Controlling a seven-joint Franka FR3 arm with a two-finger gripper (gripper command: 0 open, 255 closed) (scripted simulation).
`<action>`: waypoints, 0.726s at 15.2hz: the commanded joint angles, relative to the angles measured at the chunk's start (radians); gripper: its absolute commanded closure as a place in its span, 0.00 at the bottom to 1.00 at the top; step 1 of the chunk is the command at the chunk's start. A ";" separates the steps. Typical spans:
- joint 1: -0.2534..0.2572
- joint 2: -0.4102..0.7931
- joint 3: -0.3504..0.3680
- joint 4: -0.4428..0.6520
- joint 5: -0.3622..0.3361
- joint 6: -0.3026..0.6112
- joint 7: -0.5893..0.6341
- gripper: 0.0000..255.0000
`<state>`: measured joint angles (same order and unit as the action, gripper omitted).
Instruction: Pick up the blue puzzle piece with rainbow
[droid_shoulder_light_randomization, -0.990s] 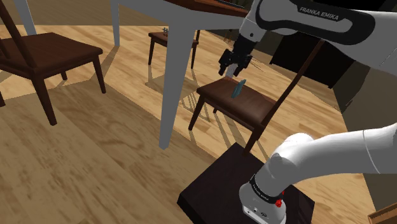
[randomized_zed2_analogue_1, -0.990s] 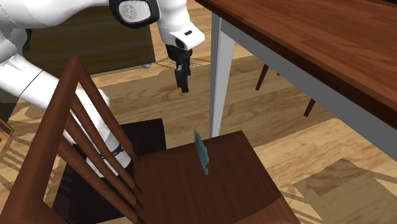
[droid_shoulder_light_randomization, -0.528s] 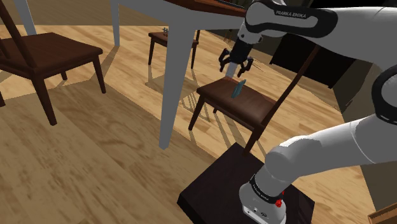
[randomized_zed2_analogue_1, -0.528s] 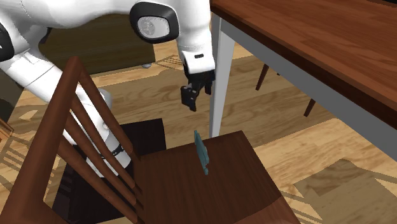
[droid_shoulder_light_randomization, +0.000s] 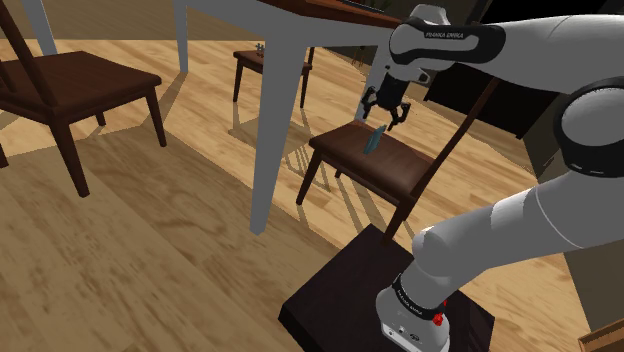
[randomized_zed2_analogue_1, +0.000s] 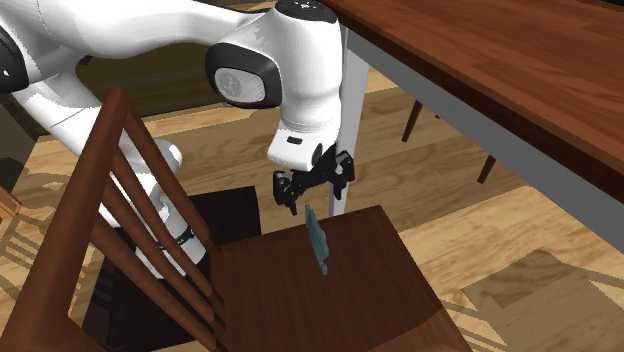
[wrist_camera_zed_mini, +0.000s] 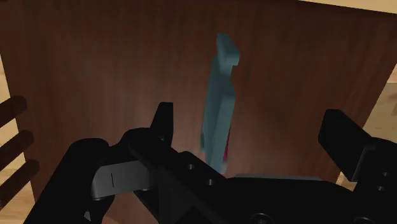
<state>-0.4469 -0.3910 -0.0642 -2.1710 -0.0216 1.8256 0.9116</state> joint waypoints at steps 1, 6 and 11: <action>-0.017 0.002 -0.004 -0.020 -0.004 0.018 0.041 0.00; -0.017 0.007 -0.005 -0.083 -0.005 0.085 0.041 0.00; -0.018 0.009 -0.007 -0.102 -0.006 0.107 0.040 1.00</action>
<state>-0.4645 -0.3817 -0.0705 -2.2717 -0.0270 1.9308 0.9516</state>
